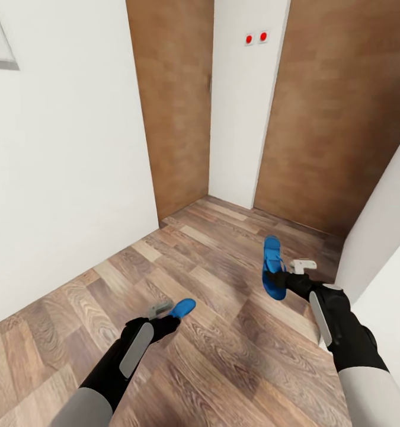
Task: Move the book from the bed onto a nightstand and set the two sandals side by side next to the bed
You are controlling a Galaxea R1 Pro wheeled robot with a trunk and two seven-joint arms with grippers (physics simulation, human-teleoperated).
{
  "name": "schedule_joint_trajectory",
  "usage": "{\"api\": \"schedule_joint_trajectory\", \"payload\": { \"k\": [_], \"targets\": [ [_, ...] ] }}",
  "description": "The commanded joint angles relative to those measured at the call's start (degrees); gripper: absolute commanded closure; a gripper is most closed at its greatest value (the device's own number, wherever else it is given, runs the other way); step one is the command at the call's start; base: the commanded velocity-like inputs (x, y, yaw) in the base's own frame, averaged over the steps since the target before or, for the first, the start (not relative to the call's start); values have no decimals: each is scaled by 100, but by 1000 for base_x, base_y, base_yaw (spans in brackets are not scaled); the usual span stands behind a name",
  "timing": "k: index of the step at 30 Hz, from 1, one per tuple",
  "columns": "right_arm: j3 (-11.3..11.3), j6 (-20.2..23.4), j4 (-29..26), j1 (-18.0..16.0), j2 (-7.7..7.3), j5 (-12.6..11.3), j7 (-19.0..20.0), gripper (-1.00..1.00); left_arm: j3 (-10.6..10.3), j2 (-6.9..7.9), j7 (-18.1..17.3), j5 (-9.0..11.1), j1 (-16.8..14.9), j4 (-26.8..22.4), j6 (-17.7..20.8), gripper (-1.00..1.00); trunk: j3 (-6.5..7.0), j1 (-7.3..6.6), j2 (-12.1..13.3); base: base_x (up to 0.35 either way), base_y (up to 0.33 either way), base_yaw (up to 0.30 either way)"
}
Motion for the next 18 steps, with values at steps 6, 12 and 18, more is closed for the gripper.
{"api": "schedule_joint_trajectory", "payload": {
  "k": [6,12,18],
  "targets": [
    [-13,176,-18,29,56,-21,10,100,0,3,55,65,-2,-9,15,-100,-5,2,-2,213,227,-267],
    [-14,188,-14,23,65,-18,8,100,1,1,52,67,-2,-9,22,-100,-5,2,-2,55,300,-267],
    [-16,407,-73,9,103,-29,-104,100,151,3,55,61,-2,-9,29,-100,-5,2,-2,-63,317,-268]
  ]
}}
